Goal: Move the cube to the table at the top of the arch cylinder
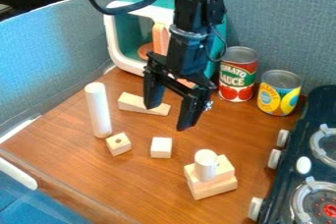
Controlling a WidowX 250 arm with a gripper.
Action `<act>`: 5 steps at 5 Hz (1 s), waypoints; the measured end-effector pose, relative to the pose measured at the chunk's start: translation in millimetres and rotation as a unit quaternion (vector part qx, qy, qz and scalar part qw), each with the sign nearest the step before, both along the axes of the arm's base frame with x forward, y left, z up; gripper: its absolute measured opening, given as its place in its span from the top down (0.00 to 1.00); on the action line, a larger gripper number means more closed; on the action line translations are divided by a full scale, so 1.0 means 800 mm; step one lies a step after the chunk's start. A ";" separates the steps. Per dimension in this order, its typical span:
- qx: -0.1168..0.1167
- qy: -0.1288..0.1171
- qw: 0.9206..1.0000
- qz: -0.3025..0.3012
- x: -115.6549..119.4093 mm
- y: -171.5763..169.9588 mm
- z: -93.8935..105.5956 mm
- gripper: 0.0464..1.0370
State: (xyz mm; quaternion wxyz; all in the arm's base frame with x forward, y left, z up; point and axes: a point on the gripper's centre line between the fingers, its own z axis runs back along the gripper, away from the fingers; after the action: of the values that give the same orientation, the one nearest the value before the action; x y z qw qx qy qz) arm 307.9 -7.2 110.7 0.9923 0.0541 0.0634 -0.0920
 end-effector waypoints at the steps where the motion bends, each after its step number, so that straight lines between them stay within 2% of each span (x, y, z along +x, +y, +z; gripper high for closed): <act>1: 0.000 0.018 1.000 0.005 -0.003 -0.001 -0.014 0.04; 2: -0.011 -0.006 0.996 0.083 0.005 0.005 -0.018 0.04; 3: -0.022 -0.017 0.987 0.156 0.006 0.005 -0.022 0.04; 4: -0.033 -0.001 0.982 0.185 0.008 -0.002 -0.042 0.04; 5: -0.033 0.000 0.980 0.197 0.014 -0.003 -0.051 0.04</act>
State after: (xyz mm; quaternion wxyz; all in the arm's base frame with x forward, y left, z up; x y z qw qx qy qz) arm 319.4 -9.8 70.1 0.9922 0.0078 0.0693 0.1029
